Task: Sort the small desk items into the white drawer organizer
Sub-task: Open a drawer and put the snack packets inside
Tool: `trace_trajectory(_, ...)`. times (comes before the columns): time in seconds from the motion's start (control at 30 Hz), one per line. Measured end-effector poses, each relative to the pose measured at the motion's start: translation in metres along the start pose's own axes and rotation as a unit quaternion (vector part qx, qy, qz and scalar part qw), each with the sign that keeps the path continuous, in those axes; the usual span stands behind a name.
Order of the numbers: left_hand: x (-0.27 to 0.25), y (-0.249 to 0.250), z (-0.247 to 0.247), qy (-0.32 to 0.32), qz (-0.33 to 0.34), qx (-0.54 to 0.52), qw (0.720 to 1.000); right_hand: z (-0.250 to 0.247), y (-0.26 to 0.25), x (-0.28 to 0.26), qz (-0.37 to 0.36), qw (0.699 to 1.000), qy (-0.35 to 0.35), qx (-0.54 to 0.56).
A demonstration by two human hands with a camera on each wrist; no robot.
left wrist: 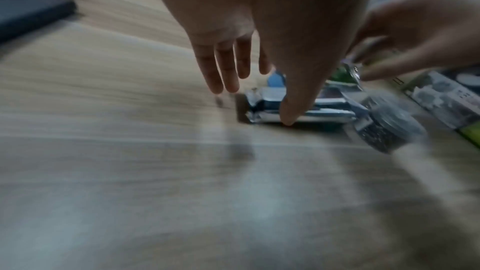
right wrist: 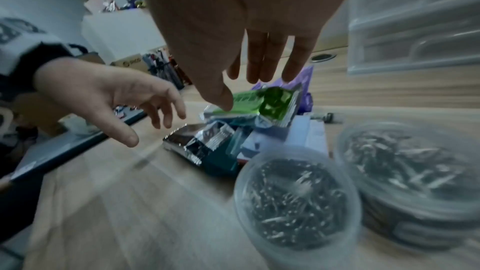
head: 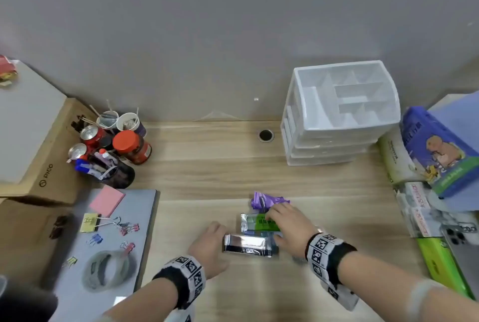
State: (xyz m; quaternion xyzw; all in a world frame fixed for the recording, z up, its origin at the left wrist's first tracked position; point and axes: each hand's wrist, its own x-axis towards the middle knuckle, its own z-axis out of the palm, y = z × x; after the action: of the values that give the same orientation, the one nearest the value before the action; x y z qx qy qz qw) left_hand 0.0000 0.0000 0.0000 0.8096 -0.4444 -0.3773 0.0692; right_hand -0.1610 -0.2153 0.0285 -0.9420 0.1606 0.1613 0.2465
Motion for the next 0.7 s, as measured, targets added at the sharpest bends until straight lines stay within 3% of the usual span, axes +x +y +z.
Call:
trace_trajectory(0.17, 0.019, 0.019, 0.029, -0.001, -0.019, 0.083, 0.996, 0.021, -0.007, 0.019, 0.013, 0.997, -0.005, -0.075)
trace_trajectory(0.33, 0.025, 0.011, 0.032, 0.017, -0.009, 0.117, 0.993, 0.024, 0.003, 0.015, 0.025, 0.999, 0.040, 0.020)
trace_trajectory(0.5, 0.012, 0.014, 0.005, 0.021, 0.024, 0.046, 0.998, 0.004, 0.008, -0.011, 0.041, 0.970, 0.073, 0.227)
trace_trajectory(0.7, 0.001, 0.047, -0.034, 0.011, 0.065, -0.083, 0.994, -0.005, -0.001, -0.028, -0.064, 0.980, 0.021, 0.185)
